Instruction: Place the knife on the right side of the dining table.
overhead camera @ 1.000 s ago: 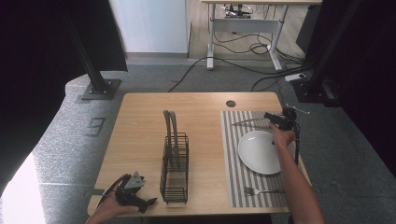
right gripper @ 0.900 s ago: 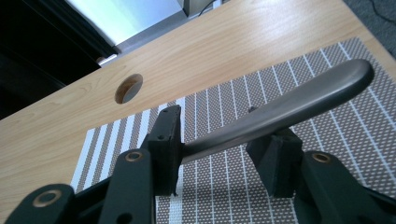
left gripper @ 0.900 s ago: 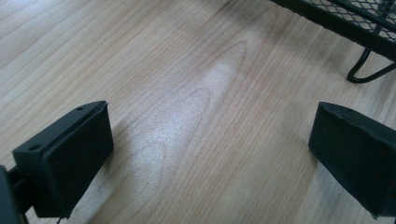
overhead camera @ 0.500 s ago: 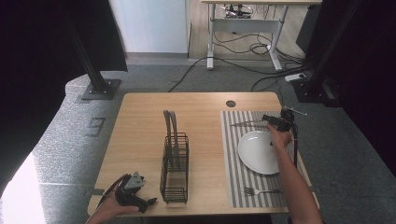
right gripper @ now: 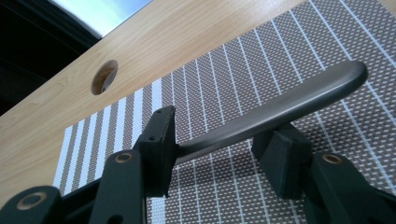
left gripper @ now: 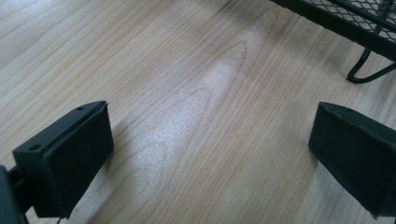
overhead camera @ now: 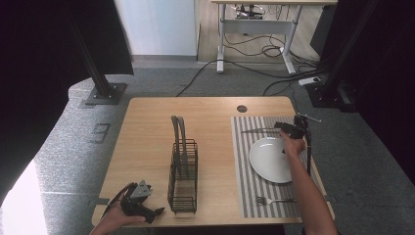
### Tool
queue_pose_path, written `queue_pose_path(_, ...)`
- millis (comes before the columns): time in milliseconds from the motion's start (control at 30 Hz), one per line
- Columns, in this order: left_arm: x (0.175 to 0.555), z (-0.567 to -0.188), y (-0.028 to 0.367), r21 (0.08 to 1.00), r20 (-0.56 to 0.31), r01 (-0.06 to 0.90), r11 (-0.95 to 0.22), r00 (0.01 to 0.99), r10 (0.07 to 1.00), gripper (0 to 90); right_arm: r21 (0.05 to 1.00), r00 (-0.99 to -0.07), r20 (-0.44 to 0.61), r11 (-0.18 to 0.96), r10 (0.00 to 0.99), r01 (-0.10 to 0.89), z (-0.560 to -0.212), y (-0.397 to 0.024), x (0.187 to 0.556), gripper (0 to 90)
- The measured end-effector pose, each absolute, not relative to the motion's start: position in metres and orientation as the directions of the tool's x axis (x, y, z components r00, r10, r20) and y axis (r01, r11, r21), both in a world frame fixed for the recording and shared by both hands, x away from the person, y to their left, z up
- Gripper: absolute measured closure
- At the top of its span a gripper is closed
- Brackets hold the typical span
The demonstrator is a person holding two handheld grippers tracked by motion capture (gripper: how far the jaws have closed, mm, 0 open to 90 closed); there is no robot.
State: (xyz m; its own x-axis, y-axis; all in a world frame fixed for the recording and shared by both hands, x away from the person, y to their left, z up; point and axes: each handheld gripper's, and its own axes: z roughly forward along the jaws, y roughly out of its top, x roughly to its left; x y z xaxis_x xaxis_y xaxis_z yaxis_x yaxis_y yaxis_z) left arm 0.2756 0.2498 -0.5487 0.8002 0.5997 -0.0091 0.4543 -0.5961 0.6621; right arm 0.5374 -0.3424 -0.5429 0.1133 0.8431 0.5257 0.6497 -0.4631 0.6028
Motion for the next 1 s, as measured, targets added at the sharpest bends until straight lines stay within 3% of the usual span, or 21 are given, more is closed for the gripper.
queue_pose_path(700,0.275,-0.549,0.25,0.662,-0.009,0.455,-0.596,0.799,0.601,0.0,0.606,0.126,0.443,-0.4,0.888,0.687,-0.542,-0.336,0.538,49.3)
queue_pose_path(900,0.276,-0.549,0.25,0.662,-0.01,0.455,-0.596,0.8,0.6,0.0,0.682,0.038,0.409,-0.333,0.912,0.651,-0.528,-0.334,0.537,48.1)
queue_pose_path(1000,0.276,-0.549,0.25,0.662,-0.01,0.455,-0.596,0.8,0.6,0.0,0.672,-0.009,0.369,-0.26,0.93,0.693,-0.519,-0.328,0.546,47.1)
